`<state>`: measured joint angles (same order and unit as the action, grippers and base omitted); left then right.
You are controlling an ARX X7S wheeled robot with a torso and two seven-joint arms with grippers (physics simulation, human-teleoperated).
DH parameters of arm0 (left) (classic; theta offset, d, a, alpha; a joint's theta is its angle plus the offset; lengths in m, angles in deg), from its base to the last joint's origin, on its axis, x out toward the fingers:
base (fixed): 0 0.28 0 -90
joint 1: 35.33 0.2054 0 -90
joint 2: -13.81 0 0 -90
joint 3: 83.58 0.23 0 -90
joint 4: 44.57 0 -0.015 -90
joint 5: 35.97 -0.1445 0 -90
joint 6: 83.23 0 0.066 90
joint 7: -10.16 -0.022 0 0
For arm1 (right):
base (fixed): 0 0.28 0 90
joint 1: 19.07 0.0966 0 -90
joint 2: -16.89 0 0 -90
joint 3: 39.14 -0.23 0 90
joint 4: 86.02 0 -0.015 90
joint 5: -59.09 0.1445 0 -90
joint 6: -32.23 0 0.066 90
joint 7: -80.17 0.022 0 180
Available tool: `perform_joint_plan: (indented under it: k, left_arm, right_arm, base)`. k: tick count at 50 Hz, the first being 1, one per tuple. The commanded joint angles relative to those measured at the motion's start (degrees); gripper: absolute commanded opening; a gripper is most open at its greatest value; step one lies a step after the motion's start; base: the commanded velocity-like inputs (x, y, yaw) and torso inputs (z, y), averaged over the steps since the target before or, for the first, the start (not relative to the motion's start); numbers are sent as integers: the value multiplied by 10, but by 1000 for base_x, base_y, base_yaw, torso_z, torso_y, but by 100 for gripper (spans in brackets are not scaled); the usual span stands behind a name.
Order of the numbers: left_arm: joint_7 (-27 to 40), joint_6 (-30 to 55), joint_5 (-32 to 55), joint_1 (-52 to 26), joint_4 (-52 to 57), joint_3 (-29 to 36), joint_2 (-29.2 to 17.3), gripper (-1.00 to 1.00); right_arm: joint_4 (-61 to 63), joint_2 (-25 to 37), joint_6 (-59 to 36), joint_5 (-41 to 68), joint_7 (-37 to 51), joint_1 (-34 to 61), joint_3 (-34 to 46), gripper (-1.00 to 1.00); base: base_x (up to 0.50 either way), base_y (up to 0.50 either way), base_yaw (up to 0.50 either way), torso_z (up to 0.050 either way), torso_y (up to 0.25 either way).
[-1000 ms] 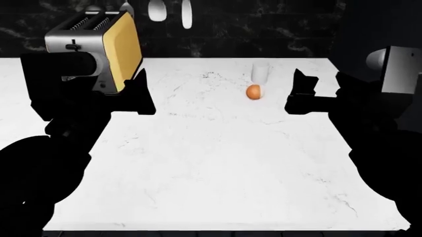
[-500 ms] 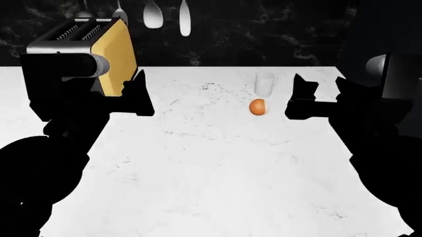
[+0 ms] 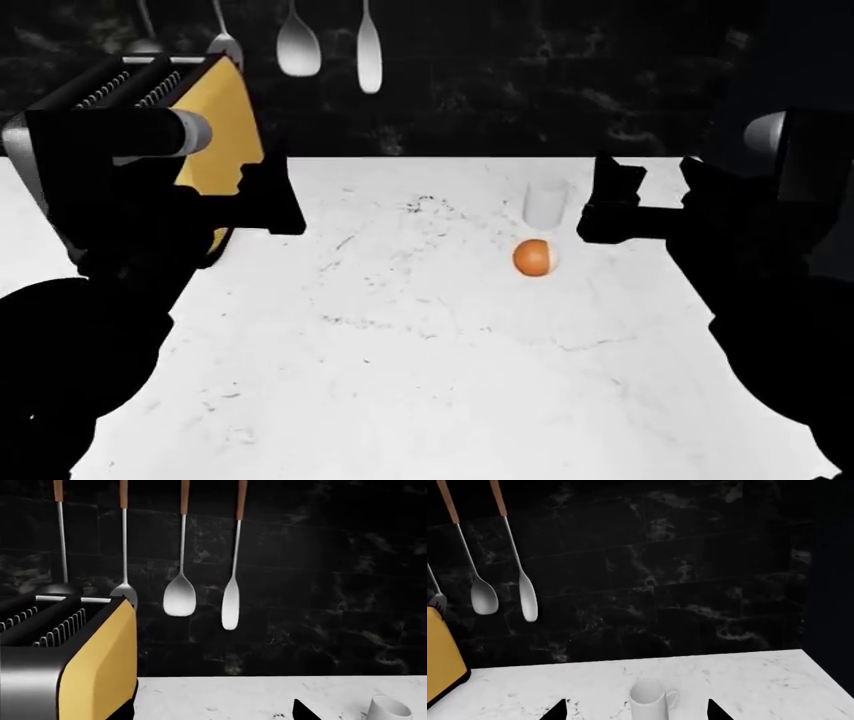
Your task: Pick the egg from the counter and place it in the cabinet.
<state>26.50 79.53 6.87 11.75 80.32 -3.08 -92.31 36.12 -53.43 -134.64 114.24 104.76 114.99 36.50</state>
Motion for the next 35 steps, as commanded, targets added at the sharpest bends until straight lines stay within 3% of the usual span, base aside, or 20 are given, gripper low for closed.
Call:
perform_joint_plan:
  k: [1, 8, 20, 26, 35]
  left_arm:
    - [4, -2, 6, 4, 3, -1, -3, 100]
    - [8, 0, 12, 4, 6, -2, -4, 100]
    - [13, 0, 19, 7, 8, 1, -7, 100]
    - [17, 5, 25, 9, 13, -1, -8, 100]
    - [13, -9, 23, 26, 9, 1, -12, 100]
  right_arm:
    - [4, 1, 0, 9, 6, -7, -3, 100]
    - [6, 4, 5, 10, 8, -13, -2, 100]
    - [-20, 1, -72, 45, 56, 7, 2, 100]
    - [-47, -14, -121, 100, 91, 49, -22, 100]
    - [-127, 6, -123, 238, 213, 54, -1, 100]
  base:
    - [242, 0, 0, 0, 0]
    - [236, 0, 0, 0, 1]
    - [0, 0, 0, 0, 0]
    - [0, 0, 0, 0, 0]
    - [0, 0, 0, 0, 0]
